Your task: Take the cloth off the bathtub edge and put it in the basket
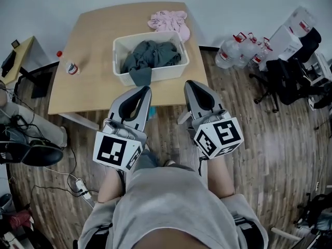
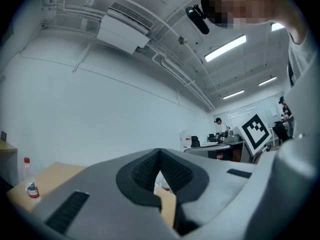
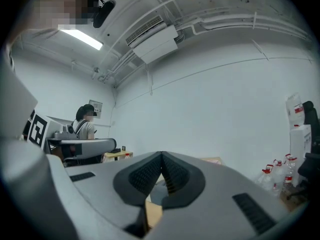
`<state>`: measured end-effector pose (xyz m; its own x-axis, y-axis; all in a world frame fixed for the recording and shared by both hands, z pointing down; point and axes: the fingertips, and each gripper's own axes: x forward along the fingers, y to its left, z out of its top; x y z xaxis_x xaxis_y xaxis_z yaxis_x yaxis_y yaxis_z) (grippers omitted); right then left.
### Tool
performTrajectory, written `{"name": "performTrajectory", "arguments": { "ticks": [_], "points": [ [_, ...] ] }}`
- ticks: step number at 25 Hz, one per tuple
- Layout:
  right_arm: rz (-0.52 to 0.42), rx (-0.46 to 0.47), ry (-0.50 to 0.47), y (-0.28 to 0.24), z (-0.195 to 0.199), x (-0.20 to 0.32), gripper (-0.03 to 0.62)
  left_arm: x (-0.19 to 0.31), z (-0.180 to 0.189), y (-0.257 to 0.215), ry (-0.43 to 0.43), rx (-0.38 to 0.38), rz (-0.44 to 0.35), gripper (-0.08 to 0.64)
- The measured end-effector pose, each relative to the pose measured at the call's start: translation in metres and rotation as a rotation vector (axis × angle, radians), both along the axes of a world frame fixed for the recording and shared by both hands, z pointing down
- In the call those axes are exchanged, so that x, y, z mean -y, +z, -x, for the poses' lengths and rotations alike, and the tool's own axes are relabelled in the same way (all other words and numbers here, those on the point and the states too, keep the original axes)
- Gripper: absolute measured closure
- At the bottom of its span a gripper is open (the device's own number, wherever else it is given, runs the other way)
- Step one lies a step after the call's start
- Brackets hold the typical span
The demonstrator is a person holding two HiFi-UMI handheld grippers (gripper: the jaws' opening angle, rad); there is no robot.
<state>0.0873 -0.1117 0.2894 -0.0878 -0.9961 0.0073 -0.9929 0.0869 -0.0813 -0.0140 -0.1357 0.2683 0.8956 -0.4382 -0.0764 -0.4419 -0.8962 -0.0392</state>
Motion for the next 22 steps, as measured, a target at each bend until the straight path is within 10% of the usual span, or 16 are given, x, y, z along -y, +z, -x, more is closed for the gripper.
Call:
{"name": "performTrajectory", "arguments": {
  "ticks": [22],
  "points": [
    [-0.038,0.002,-0.053,0.003,0.005,-0.072,0.583,-0.075,0.006,0.005,-0.054,0.009,-0.004,0.546]
  ]
}}
